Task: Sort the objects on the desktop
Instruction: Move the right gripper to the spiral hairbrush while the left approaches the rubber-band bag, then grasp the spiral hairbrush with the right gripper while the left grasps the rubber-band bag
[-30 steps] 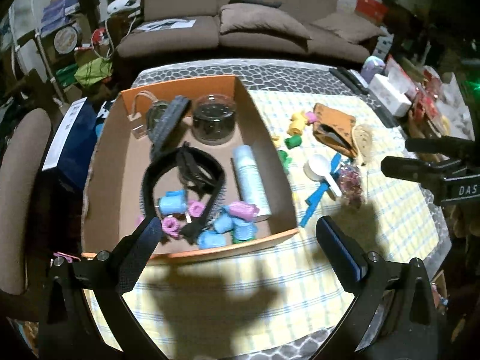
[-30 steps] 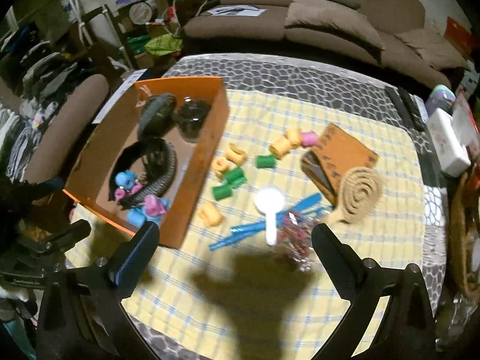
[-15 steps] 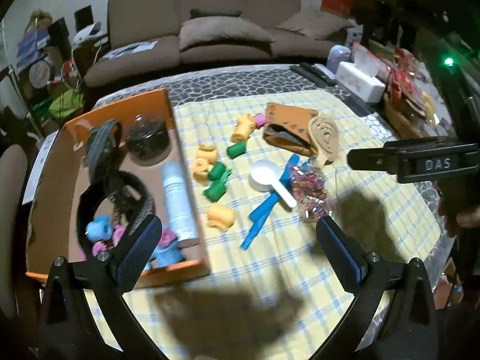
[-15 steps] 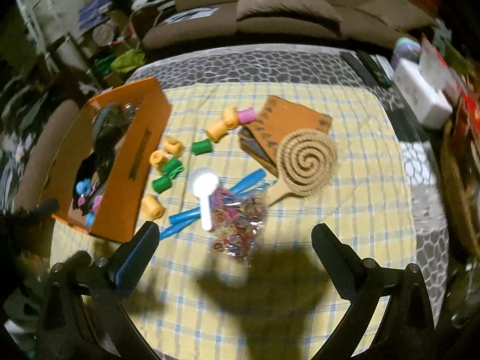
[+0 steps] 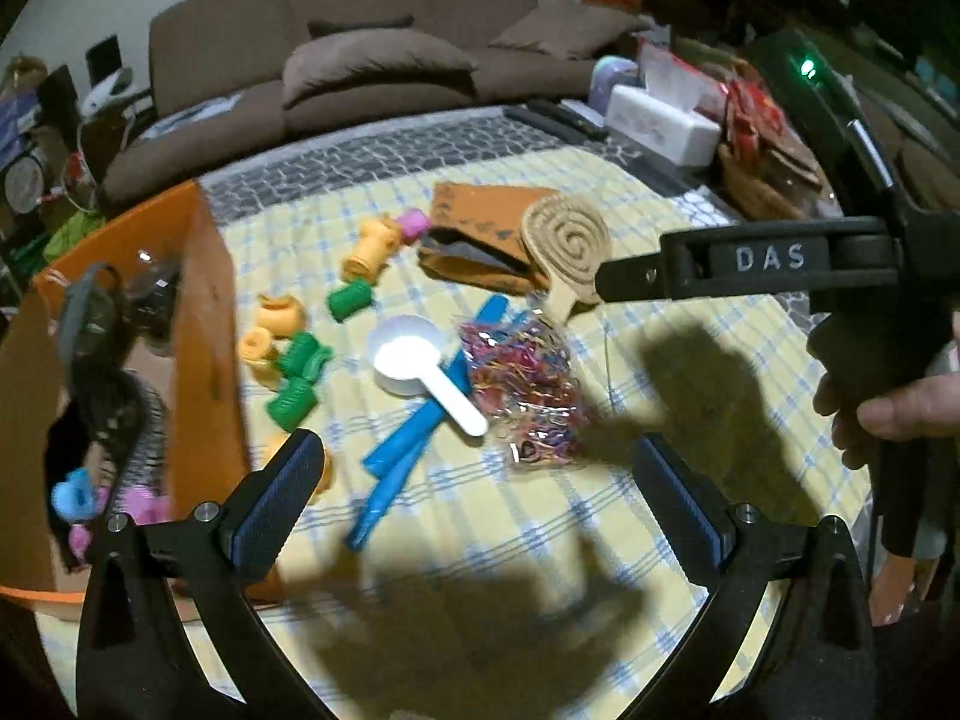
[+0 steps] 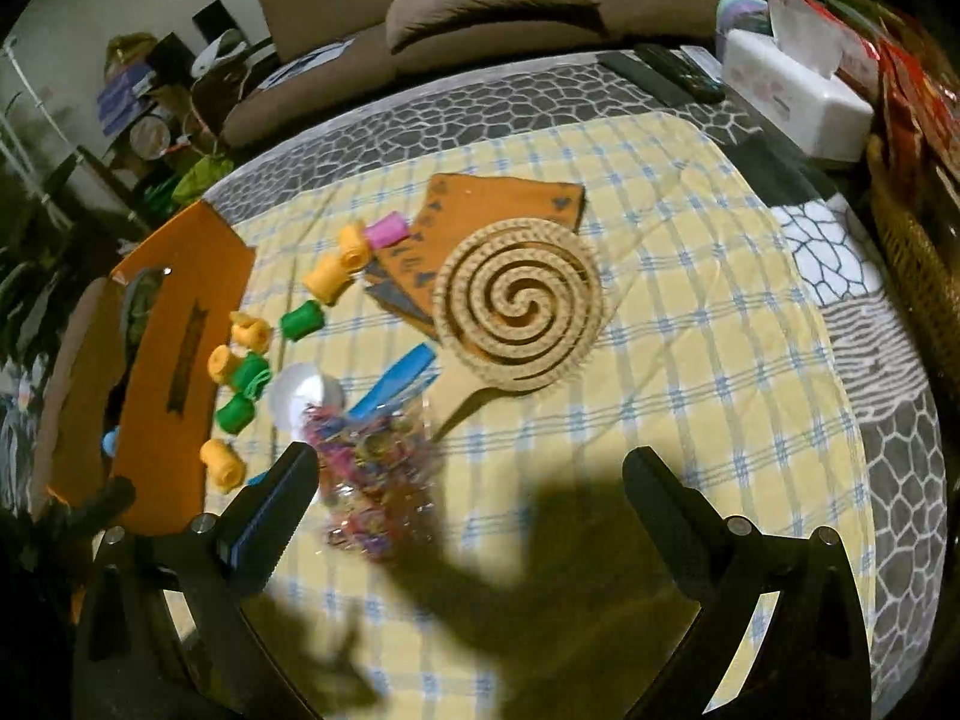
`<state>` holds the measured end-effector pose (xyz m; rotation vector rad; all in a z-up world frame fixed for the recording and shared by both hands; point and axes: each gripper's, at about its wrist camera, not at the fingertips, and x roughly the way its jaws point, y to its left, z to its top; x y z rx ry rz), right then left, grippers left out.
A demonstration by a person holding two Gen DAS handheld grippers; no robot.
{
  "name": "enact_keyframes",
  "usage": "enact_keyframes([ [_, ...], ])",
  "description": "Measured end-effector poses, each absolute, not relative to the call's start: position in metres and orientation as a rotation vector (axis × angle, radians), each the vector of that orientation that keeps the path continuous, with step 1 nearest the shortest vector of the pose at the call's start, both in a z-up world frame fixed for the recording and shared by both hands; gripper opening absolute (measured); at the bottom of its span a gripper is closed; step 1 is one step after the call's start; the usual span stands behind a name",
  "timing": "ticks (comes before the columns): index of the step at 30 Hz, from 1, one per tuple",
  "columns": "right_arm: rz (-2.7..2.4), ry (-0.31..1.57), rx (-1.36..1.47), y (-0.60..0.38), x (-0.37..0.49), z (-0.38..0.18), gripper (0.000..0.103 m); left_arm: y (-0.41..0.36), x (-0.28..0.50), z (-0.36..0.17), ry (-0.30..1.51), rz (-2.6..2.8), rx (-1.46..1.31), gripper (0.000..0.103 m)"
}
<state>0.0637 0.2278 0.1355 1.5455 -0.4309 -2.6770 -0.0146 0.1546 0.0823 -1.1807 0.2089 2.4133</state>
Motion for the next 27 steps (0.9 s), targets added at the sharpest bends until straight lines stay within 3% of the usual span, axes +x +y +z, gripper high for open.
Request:
enact_keyframes([
  [6,-2.667,-0.476,1.564,0.246,0.057,0.121,0.102,0.163,-0.033,0.065,0.080,2.341,-1.232,0.103],
  [27,-2.648,-0.769,1.505,0.280,-0.013,0.086,0.102,0.208,-0.067,0.026,0.262,2.336,-1.285,0.103],
])
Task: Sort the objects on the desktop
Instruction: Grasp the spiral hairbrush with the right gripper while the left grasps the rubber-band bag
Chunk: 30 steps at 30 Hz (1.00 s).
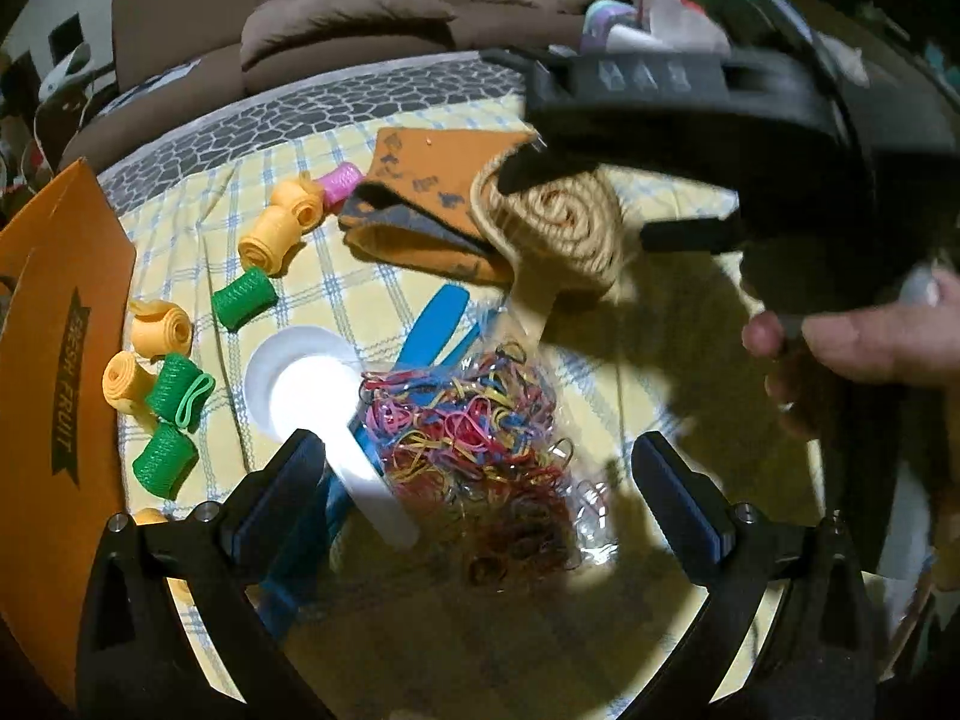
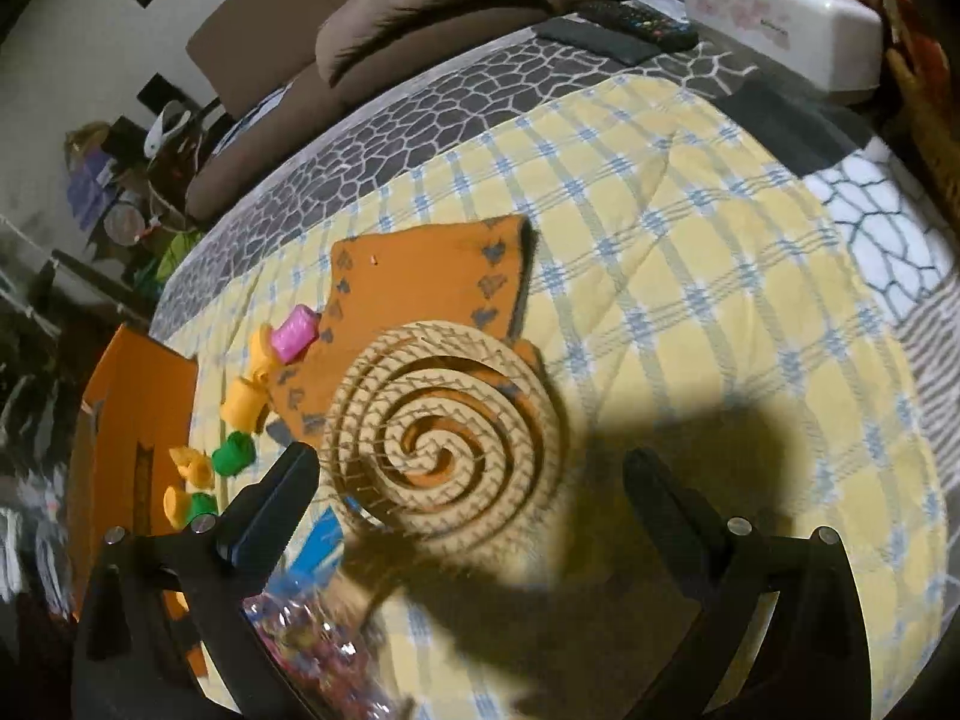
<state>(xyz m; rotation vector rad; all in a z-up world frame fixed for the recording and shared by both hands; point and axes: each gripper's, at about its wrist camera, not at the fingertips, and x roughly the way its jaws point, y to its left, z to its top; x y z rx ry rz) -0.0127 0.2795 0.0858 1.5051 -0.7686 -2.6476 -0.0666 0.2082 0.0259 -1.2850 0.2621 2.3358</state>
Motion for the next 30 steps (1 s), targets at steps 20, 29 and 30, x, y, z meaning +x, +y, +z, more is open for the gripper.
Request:
enact_keyframes([
  [20,-2.698,-0.499,1.532,0.251,-0.015,0.081,0.092,0.195,-0.068,0.024,0.217,2.366,-1.340,0.043],
  [29,-2.763,-0.554,1.408,0.267,-0.005,0.114,0.091,0.178,-0.073,0.048,0.087,2.361,-1.296,0.032],
  [30,-2.773,-0.556,1.388,0.268,-0.004,0.120,0.091,0.175,-0.073,0.052,0.072,2.364,-1.284,0.032],
])
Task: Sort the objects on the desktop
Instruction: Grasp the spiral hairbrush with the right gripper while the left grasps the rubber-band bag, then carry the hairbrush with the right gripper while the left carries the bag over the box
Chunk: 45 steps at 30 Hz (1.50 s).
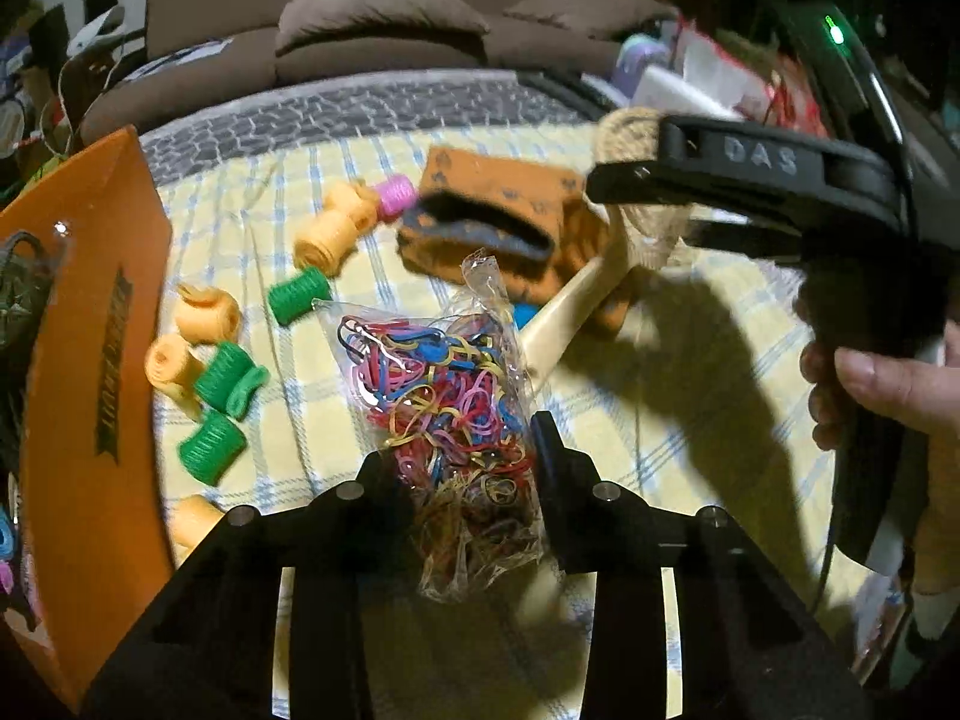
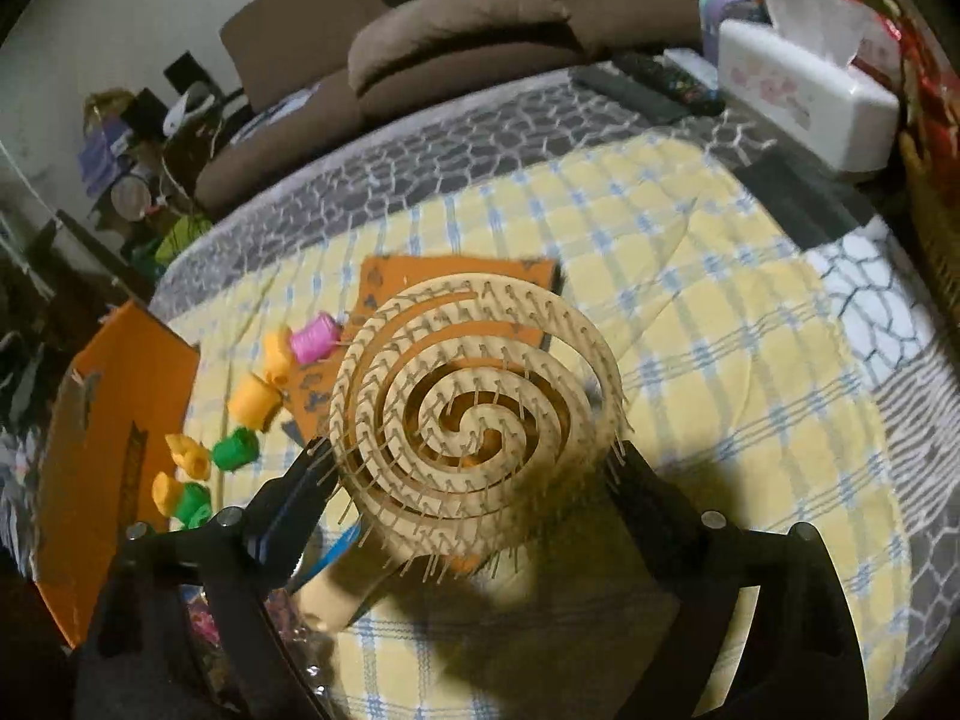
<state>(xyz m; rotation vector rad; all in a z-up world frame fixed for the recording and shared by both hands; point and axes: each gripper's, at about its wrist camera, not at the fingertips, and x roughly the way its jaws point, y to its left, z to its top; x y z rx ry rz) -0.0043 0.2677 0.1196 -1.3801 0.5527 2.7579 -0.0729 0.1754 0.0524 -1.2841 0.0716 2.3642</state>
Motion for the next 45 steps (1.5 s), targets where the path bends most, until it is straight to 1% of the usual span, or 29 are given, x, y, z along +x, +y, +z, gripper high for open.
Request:
enact_keyframes([
  [4,2.798,0.552,-1.309,0.270,0.002,0.142,0.091,0.161,-0.074,0.074,-0.007,2.383,-1.234,0.032],
  [5,2.807,0.551,-1.298,0.270,0.003,0.146,0.089,0.156,-0.075,0.081,-0.028,2.390,-1.217,0.032],
  [15,2.907,0.550,-1.202,0.255,0.008,0.182,0.089,0.101,-0.077,0.130,-0.172,2.473,-1.078,0.032],
  [21,2.995,0.567,-1.145,0.232,0.013,0.209,0.089,0.034,-0.083,0.153,-0.282,2.577,-1.028,0.032],
  [27,3.115,0.603,-1.130,0.188,0.010,0.232,0.089,-0.031,-0.091,0.151,-0.372,2.653,-1.065,0.033],
  [30,3.162,0.616,-1.159,0.160,0.005,0.234,0.089,-0.058,-0.093,0.146,-0.392,2.685,-1.097,0.033],
  [36,3.210,0.572,-1.265,0.093,-0.012,0.221,0.089,-0.093,-0.098,0.138,-0.407,2.716,-1.147,0.033],
  [40,3.229,0.502,-1.366,0.047,-0.024,0.208,0.089,-0.111,-0.106,0.126,-0.385,2.738,-1.215,0.032],
  [45,3.224,0.332,-1.502,-0.007,-0.034,0.181,0.089,-0.135,-0.115,0.113,-0.422,2.746,-1.270,0.032],
])
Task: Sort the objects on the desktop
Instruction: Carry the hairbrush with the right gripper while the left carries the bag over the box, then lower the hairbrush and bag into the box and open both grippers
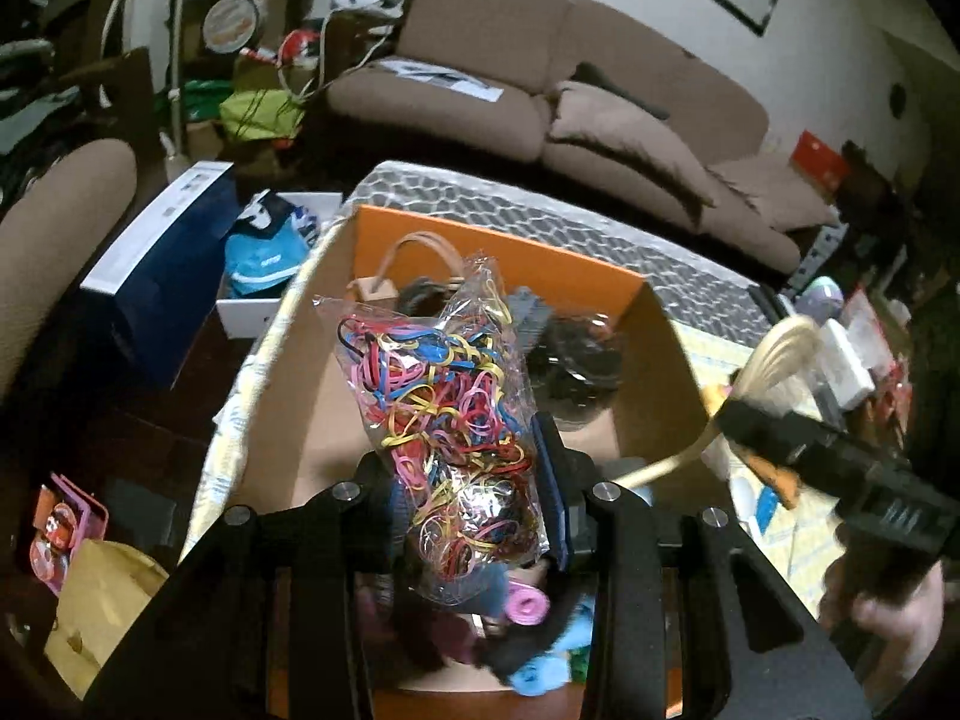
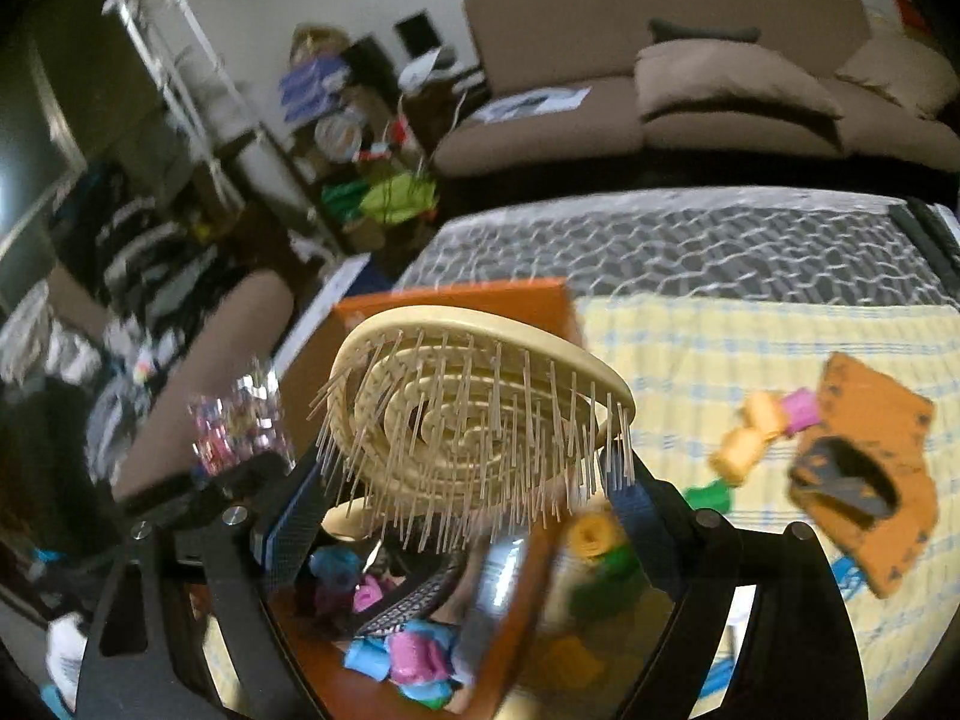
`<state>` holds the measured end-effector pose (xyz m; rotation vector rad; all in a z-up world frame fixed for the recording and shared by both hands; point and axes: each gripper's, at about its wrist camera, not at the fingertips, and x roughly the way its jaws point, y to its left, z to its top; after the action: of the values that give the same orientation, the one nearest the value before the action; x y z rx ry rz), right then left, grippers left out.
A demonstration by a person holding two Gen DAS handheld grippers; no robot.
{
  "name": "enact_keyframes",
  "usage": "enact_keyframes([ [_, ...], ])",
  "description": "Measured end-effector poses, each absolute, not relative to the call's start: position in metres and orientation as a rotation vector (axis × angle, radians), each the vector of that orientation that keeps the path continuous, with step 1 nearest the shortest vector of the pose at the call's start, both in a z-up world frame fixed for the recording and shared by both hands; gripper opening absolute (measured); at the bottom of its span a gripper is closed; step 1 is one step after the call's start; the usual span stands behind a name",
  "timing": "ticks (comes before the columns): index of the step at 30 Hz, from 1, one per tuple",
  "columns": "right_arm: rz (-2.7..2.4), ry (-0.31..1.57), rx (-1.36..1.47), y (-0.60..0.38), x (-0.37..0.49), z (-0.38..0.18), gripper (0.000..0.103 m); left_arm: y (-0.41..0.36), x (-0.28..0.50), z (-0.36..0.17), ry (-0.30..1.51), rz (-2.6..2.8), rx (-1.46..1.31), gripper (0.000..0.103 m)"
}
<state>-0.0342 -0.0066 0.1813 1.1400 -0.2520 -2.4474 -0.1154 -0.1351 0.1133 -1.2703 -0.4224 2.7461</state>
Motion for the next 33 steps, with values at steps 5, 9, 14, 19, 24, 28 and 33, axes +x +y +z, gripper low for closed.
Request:
enact_keyframes([
  [5,-2.415,-0.146,1.203,-0.039,-0.042,0.157,0.089,-0.148,-0.123,0.102,-0.431,2.762,-1.324,0.032],
  [9,-2.401,-0.075,1.230,-0.057,-0.049,0.148,0.090,-0.146,-0.127,0.094,-0.411,2.742,-1.371,0.035],
  [14,-2.444,-0.064,1.212,-0.058,-0.056,0.151,0.096,-0.133,-0.132,0.087,-0.308,2.745,-1.421,0.049],
  [19,-2.498,-0.126,1.174,-0.042,-0.060,0.167,0.099,-0.122,-0.131,0.089,-0.274,2.748,-1.414,0.063],
  [24,-2.516,-0.205,1.177,-0.021,-0.062,0.174,0.099,-0.121,-0.129,0.091,-0.279,2.752,-1.400,0.070],
  [28,-2.525,-0.238,1.193,-0.009,-0.062,0.177,0.099,-0.124,-0.128,0.097,-0.302,2.758,-1.380,0.077],
  [33,-2.536,-0.262,1.224,0.007,-0.060,0.179,0.101,-0.124,-0.126,0.106,-0.330,2.756,-1.349,0.090],
])
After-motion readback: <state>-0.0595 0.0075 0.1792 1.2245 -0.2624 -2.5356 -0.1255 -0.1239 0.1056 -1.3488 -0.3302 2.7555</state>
